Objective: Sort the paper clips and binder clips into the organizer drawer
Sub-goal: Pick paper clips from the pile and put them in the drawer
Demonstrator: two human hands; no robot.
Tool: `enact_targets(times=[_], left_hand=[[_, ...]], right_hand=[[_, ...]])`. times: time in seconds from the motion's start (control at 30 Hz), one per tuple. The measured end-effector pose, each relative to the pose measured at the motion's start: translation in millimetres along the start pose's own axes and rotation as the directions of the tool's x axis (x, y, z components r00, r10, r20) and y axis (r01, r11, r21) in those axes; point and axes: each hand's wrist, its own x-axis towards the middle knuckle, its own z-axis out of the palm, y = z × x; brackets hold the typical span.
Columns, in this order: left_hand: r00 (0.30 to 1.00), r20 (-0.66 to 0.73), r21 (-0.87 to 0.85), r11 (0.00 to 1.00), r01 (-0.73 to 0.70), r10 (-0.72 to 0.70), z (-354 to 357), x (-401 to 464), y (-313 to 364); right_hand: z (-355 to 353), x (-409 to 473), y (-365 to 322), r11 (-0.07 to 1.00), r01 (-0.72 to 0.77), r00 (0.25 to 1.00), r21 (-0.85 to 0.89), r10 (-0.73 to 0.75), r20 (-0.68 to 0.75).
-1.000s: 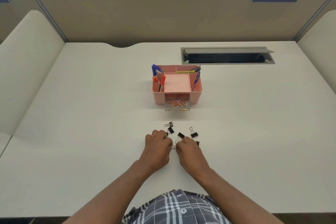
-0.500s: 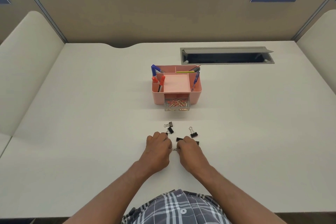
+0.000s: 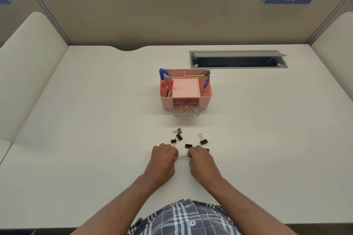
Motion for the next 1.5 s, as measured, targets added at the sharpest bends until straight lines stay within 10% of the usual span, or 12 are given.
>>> enact_targets(times=[0.37,0.7,1.33,1.5], left_hand=[[0.998,-0.03,-0.118,0.992,0.05,-0.054,6,1,3],[0.992,-0.088,-0.193,0.978,0.073,-0.092,0,4,10],[0.986,-0.118,-0.251,0.965,0.083,-0.115,-1,4,11],[0.982,-0.163,-0.278,0.959,0.048,-0.096,-12,18,9]], right_hand=[[-31,-2,9,0.889,-0.327,0.935,0.321,0.353,-0.024],[1,-5,-4,0.992,-0.121,0.99,0.018,0.122,-0.069],[-2,-5,-4,1.0,-0.027,1.0,0.0,0.027,-0.012],[-17,3,-2,0.969,-0.107,0.992,0.223,0.12,-0.044]])
